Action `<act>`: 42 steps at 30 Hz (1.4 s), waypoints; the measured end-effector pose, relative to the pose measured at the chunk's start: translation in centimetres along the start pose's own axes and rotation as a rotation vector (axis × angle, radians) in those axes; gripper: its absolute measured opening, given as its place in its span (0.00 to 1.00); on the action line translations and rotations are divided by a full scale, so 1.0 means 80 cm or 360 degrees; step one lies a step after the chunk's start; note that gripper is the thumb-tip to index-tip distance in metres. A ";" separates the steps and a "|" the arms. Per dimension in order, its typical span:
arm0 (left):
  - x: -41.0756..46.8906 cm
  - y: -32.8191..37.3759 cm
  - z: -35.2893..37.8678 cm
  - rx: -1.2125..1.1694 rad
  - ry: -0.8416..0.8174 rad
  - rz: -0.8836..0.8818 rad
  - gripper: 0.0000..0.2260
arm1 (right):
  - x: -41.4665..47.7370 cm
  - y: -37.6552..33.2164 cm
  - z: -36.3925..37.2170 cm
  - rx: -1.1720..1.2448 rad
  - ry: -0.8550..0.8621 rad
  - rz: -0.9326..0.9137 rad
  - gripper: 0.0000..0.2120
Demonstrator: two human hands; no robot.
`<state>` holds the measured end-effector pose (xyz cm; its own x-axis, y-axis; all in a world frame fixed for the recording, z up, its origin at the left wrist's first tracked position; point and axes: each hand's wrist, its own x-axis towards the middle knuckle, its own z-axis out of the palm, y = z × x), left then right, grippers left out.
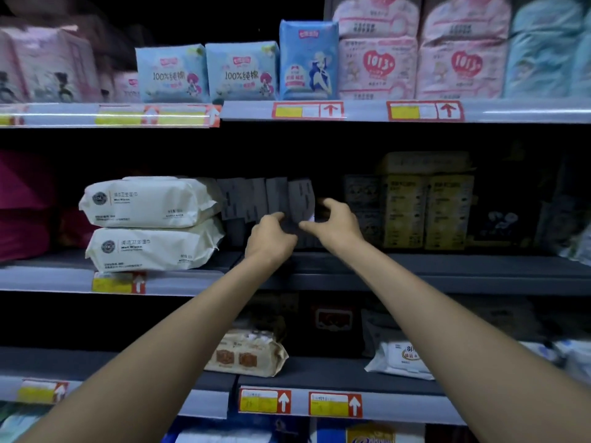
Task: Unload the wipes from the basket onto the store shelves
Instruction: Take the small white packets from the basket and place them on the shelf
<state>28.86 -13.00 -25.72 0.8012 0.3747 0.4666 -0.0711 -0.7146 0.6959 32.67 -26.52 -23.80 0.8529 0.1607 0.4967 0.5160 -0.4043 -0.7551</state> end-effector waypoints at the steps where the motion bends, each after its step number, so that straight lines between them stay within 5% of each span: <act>1: -0.005 0.000 -0.006 0.0010 -0.0019 -0.0015 0.31 | -0.005 0.002 -0.003 0.0007 -0.0019 -0.0006 0.34; 8: -0.046 0.002 -0.036 0.0159 -0.0174 0.0159 0.31 | -0.048 0.010 -0.035 -0.0252 -0.0129 -0.0061 0.34; 16: -0.116 0.007 -0.041 0.0864 -0.0312 0.0499 0.37 | -0.118 0.018 -0.067 -0.0841 -0.0284 -0.0271 0.37; 23: -0.190 -0.033 -0.026 0.1123 -0.0340 0.0644 0.45 | -0.200 0.051 -0.075 -0.1102 -0.0476 -0.0309 0.51; 32: -0.311 -0.139 0.028 0.1075 -0.0676 0.0635 0.43 | -0.343 0.156 -0.068 -0.1035 -0.0991 -0.0097 0.47; 42: -0.428 -0.248 0.118 0.1028 -0.1230 0.0304 0.42 | -0.462 0.332 -0.001 -0.0938 -0.1623 0.0318 0.45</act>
<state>8.44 -17.25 -60.70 0.9902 -0.0984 -0.0996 -0.0869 -0.9898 0.1132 14.83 -43.32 -62.19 0.7214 0.5812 -0.3766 0.4784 -0.8114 -0.3357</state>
